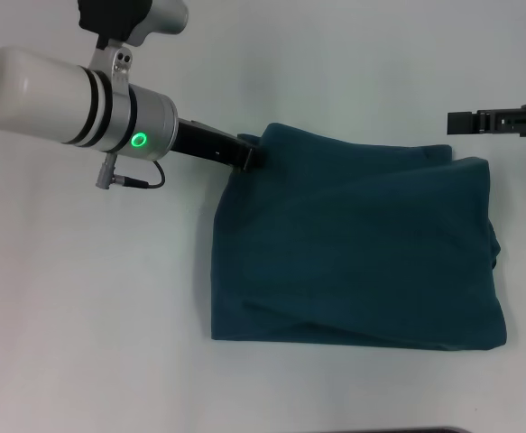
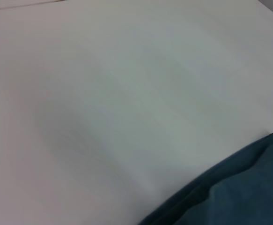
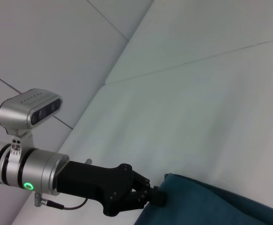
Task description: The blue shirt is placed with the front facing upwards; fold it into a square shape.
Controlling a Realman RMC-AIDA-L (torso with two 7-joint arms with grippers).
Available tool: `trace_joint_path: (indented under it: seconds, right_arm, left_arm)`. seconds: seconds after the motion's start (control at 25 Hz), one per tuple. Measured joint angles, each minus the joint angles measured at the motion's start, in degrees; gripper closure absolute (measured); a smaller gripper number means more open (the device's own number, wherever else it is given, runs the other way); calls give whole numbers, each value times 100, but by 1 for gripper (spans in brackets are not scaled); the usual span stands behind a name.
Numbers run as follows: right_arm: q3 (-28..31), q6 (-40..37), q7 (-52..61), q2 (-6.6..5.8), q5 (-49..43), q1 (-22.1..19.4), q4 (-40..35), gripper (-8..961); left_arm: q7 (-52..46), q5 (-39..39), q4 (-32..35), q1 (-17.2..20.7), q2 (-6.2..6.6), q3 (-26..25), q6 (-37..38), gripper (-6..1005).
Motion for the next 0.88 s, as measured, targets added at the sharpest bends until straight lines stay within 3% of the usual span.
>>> trace_joint_path:
  seconds: [0.08,0.88]
  right_arm:
    - [-4,-4,-2,0,0,-3,0,280]
    - [-15,-307,-35,0,-39,-182,6,279]
  left_arm:
    - [0,0,-4,0,0,-3,-25,997]
    - [-61,0,-460,365,81,-160,40,996]
